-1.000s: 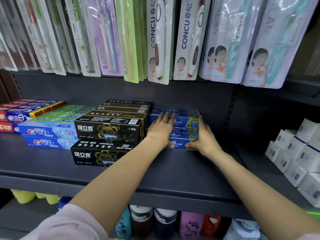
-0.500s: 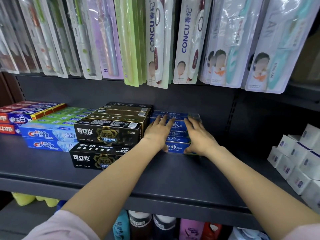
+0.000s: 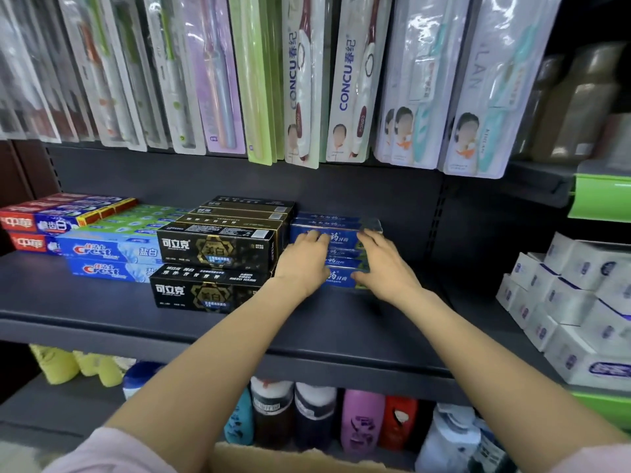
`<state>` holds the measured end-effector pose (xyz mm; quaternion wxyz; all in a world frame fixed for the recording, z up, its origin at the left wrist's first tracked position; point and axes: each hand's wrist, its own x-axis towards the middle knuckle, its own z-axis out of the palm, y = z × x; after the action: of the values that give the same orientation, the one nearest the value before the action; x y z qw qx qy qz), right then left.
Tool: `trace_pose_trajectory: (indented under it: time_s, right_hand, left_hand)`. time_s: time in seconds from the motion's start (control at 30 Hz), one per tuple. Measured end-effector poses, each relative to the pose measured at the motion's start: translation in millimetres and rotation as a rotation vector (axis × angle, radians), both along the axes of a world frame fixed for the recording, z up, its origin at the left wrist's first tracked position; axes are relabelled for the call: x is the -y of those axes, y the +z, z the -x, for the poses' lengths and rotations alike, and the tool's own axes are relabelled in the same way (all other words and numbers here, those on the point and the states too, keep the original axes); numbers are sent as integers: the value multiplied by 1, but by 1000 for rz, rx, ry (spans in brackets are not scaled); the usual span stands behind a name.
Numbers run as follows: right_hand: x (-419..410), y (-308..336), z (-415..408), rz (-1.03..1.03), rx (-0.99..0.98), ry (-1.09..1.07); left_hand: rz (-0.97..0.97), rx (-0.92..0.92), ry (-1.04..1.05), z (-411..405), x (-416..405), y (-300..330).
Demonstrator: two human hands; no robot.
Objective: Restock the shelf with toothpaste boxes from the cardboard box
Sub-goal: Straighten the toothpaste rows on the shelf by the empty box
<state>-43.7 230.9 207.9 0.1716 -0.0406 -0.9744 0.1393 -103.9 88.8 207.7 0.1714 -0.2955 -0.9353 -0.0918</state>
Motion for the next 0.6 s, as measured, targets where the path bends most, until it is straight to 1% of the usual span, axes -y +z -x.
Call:
trace_pose_trajectory:
  time_s: [0.1,0.17,0.23,0.47,0.6]
  right_hand:
    - [9,4,-21,100,-37,2]
    - [22,3,-40,150,-37,-2]
    - [38,0,-61,181,-20,-5]
    - [114,-26,-131,209,53,-51]
    - [166,-56,-175,206,170,-88]
  left_hand:
    - [-116,61,-29,-22,10,3]
    - [-217,133,-51,-40,22,3]
    - [-275,172,-70,-58,36,1]
    - [-236,266,-146,-118,115,-15]
    - [-119,414,-144,-150,162,-48]
